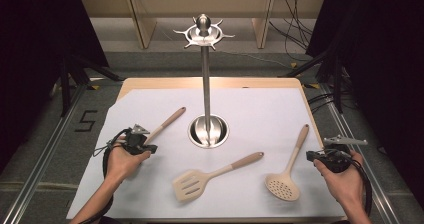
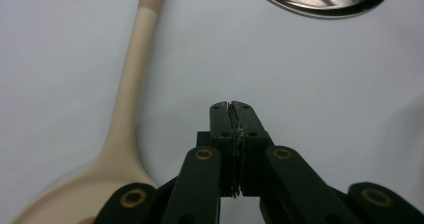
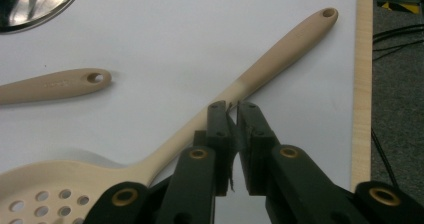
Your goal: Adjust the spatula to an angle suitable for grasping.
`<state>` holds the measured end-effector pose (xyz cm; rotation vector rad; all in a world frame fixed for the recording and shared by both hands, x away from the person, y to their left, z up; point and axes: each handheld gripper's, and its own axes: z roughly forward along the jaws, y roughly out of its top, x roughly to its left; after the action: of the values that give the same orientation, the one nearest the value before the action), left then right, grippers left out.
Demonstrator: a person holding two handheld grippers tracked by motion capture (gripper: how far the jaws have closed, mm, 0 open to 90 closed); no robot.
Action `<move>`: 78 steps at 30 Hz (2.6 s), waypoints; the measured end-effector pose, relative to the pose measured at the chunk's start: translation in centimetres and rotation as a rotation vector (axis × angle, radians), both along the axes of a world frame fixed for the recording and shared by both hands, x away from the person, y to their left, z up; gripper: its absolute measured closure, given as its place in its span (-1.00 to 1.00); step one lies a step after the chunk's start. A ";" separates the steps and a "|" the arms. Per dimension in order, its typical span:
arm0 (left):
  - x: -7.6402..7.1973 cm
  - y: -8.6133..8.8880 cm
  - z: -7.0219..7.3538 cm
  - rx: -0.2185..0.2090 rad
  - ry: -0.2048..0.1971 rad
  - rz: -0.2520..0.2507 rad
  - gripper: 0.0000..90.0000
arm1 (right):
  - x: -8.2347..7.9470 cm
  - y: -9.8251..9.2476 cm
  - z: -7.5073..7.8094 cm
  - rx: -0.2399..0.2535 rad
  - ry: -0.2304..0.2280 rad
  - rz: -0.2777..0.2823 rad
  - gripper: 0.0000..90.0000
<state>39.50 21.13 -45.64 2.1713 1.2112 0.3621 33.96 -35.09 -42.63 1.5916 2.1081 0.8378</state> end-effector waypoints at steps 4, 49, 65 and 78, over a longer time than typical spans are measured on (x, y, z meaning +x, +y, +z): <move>0.2 -0.3 0.1 0.026 0.031 0.002 0.98 | -0.1 0.4 0.0 0.008 0.019 -0.005 1.00; 7.5 -3.1 -0.6 0.145 0.115 0.038 0.98 | 0.3 1.0 0.3 -0.008 0.071 0.004 0.96; 8.9 -2.8 -1.4 0.184 0.105 0.088 0.98 | 0.4 0.7 0.2 -0.020 0.068 0.013 0.96; 9.7 -2.6 -1.4 0.207 0.080 0.138 0.98 | 0.2 1.0 0.2 0.018 0.073 -0.016 0.96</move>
<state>49.22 18.58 -47.08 2.3013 1.4281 0.4820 34.19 -34.08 -42.42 1.6704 2.1399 0.8076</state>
